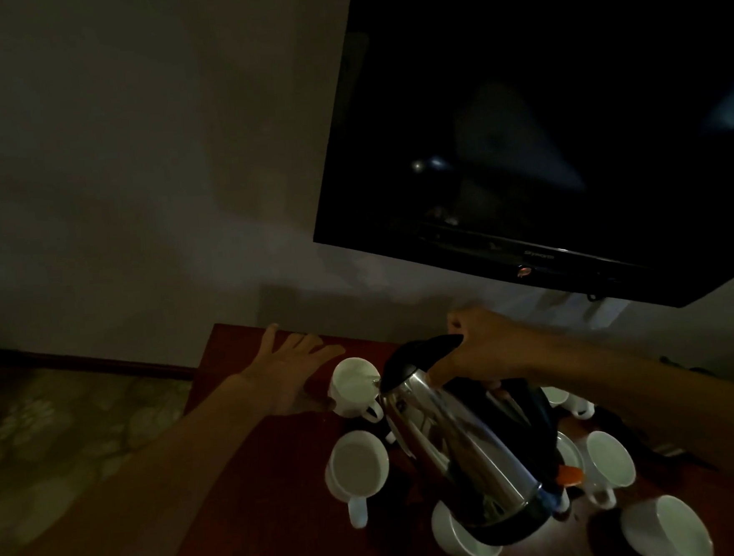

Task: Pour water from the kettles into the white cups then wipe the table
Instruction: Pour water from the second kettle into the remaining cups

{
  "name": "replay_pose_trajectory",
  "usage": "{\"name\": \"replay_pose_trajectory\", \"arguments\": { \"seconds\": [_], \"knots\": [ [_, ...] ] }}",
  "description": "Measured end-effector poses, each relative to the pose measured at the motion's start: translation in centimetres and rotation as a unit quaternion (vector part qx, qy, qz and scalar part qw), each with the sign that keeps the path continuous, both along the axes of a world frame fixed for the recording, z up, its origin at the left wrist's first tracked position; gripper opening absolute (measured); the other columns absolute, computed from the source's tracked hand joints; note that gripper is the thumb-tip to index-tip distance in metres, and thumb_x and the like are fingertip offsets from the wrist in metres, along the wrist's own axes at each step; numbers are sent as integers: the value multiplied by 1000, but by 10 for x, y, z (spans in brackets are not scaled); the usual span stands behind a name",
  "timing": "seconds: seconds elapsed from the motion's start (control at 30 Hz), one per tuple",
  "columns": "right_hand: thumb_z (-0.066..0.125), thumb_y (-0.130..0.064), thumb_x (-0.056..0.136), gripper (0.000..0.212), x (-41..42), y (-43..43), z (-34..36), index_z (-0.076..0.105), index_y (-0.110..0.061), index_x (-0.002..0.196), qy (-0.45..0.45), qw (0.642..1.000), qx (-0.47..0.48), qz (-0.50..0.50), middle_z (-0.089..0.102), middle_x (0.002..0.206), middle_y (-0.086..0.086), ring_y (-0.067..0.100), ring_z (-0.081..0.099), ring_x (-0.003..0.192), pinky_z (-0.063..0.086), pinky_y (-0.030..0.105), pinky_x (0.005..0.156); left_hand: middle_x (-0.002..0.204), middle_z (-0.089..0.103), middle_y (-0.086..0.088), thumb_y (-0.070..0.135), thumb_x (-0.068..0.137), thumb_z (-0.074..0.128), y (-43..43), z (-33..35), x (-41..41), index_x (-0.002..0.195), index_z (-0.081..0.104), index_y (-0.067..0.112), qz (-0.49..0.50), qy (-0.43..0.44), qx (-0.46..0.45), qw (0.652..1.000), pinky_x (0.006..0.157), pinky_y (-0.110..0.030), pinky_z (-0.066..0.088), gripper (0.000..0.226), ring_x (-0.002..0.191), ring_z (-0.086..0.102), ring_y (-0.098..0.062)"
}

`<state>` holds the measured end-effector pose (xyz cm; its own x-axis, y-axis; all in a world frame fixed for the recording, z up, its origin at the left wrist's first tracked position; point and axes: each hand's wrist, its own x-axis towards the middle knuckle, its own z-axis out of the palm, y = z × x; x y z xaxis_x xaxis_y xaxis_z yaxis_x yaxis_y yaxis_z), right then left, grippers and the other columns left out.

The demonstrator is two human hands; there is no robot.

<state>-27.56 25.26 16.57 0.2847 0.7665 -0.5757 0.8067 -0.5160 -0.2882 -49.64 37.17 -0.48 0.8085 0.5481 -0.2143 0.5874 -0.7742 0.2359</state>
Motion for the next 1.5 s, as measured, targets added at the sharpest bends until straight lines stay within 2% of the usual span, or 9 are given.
{"name": "replay_pose_trajectory", "arguments": {
  "seconds": [0.17,0.3,0.4,1.03,1.2,1.5],
  "knots": [
    [82,-28,82,40,-2,0,-2,51,-16,104,-5,1000,-2,10,73,97,26,25,57,58,47,29,47,156,25,2,68,87,55,0,-2,0,157,11,37,-3,3,-1,1000,117,-63,-7,89,149,14,-19],
    [81,-28,83,37,-2,1,-3,51,-18,100,-6,1000,-4,8,70,82,16,16,53,45,44,22,41,157,24,2,68,87,54,1,-4,-1,157,11,37,-1,2,-3,1000,117,-63,-7,88,149,14,-19],
    [81,-27,83,36,-3,2,-4,50,-18,99,-10,1000,-1,11,64,74,8,10,48,38,42,21,39,156,25,2,69,87,53,0,-4,-2,157,10,37,2,1,-5,1000,117,-63,-7,89,148,15,-19],
    [81,-24,84,36,-5,3,-1,47,-18,95,-3,1000,-11,17,60,67,9,12,47,36,42,23,39,159,23,1,66,88,56,-1,-7,-1,158,8,37,4,7,-11,1000,117,-60,-10,89,149,14,-19],
    [82,-27,82,39,-3,0,1,48,-17,98,-3,1000,-2,5,64,75,13,14,50,40,45,25,41,159,23,0,66,89,54,-2,0,-1,158,8,36,1,14,-12,1000,118,-61,-9,88,149,13,-20],
    [83,-28,82,38,2,-18,4,49,-16,94,12,998,51,-21,63,67,5,12,50,40,44,22,39,160,22,1,68,89,50,-5,9,1,158,6,35,2,23,3,1000,116,-62,-8,88,150,13,-20]
  ]
}}
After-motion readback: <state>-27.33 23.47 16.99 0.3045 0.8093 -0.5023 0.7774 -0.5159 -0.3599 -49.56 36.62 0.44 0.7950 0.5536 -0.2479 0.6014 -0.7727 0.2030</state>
